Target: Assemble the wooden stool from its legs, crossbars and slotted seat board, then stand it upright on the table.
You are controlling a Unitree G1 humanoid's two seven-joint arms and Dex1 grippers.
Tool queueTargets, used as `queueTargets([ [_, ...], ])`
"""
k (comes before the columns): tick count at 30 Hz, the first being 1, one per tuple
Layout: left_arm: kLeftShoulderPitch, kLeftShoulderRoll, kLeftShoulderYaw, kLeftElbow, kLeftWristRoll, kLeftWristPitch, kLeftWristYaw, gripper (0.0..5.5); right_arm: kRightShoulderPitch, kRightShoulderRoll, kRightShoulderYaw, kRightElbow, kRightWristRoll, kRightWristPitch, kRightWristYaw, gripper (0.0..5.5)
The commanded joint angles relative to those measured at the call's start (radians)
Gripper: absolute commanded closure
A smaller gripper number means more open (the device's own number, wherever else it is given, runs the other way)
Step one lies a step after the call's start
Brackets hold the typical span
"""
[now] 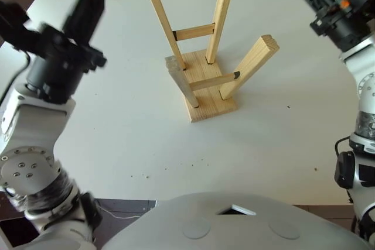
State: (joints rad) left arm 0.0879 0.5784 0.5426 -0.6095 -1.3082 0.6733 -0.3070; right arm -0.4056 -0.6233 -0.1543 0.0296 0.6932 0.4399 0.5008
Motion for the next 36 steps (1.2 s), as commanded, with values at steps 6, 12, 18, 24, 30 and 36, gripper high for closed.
queueTargets([
  [6, 0.4, 0.248, -0.372, 0.024, 0.453, -0.09, -0.617, 5.48, 0.07, 0.102, 0.212, 0.149, -0.299, -0.229, 0.134, 5.5],
  [12, 0.223, 0.156, -0.489, 0.01, 0.466, -0.083, -0.579, 5.48, -0.074, 0.153, 0.308, 0.338, -0.354, -0.321, 0.418, 5.5],
  [18, 0.046, 0.071, -0.567, 0.106, 0.536, -0.088, -0.51, 5.48, -0.15, 0.149, 0.358, 0.429, -0.377, -0.365, 0.671, 5.5],
  [24, -0.012, 0.065, -0.587, 0.191, 0.635, -0.116, -0.511, 5.48, -0.179, 0.144, 0.408, 0.462, -0.426, -0.382, 0.819, 5.5],
  [30, 0.01, 0.102, -0.577, 0.259, 0.719, -0.166, -0.554, 5.48, -0.016, 0.13, 0.428, 0.116, -0.318, -0.21, 0.882, 5.5],
  [36, -0.024, 0.135, -0.545, 0.368, 0.78, -0.225, -0.605, 5.48, 0.124, 0.093, 0.464, -0.207, -0.19, 0.031, 0.857, 5.5],
])
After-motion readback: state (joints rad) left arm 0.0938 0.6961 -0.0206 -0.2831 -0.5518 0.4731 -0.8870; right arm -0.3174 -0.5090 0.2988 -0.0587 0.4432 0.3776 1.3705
